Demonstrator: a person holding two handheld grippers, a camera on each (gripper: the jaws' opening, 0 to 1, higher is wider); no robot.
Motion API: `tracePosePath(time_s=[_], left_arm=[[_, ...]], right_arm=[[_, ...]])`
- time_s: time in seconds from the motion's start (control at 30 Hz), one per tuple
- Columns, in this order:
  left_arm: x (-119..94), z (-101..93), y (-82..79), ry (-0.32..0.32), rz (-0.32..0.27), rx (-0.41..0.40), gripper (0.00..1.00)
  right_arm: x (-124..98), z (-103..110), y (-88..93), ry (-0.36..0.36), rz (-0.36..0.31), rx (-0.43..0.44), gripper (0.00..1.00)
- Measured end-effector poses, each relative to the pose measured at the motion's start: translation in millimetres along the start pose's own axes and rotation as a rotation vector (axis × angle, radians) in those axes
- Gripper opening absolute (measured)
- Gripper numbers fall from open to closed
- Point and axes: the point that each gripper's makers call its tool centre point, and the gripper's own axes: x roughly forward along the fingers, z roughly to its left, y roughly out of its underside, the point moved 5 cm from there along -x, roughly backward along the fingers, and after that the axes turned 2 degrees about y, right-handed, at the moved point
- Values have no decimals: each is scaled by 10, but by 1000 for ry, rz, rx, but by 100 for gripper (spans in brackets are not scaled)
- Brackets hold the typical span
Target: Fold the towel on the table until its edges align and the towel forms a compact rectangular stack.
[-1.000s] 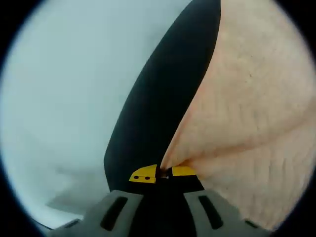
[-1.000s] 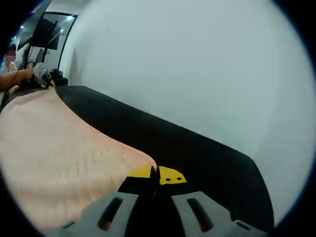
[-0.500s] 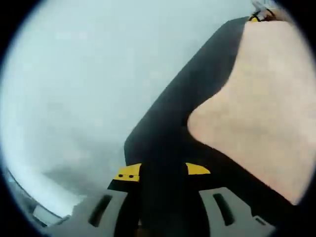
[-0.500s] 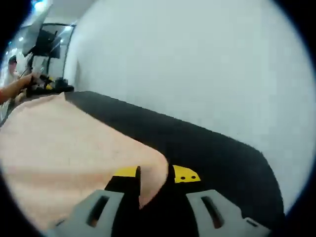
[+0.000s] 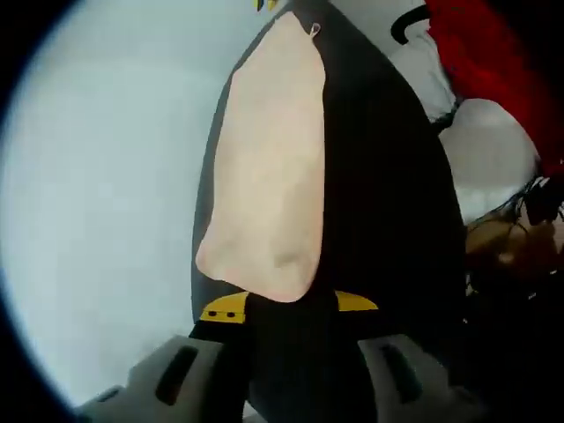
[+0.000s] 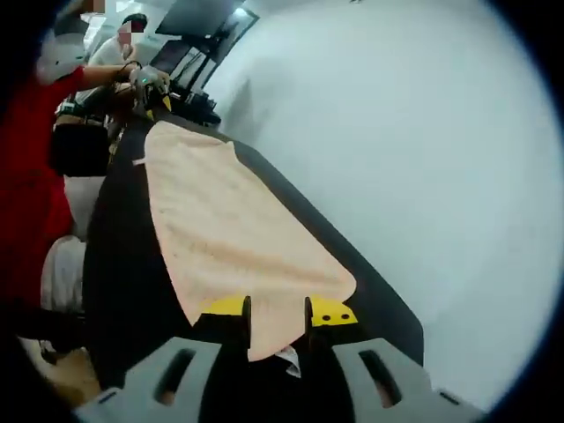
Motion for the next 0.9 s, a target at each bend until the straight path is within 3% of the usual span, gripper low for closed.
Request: tracePosePath(time_s=[0.2,0.23,0.3,0.33,0.43,0.53,0.63,0.7,0.77,0.9], left_arm=[[238,-32,-39,16,-6,56,23],[252,-50,-64,14,-5,75,19],[300,-75,-101,-21,-10,133,13],[320,-101,-96,-31,2,132,11],[306,-144,-117,-82,20,114,6],[257,-141,-117,-106,6,103,1],[221,-125,-143,-94,-3,4,0],[199,-101,-190,-101,-9,9,0],[191,-86,-222,-108,-9,16,0],[149,-6,-248,-140,-21,-1,0]], right_arm=[[-140,28,-68,26,-18,-10,21],[-138,30,-47,26,-6,0,21],[-121,44,103,26,90,-22,21],[-105,71,149,13,107,-92,21],[-85,90,211,8,124,-91,19],[-127,151,312,-32,167,-264,20],[-110,353,460,-109,226,-402,21],[-19,425,528,-101,254,-559,21],[106,471,509,-86,218,-677,16],[351,468,483,-77,162,-657,9]])
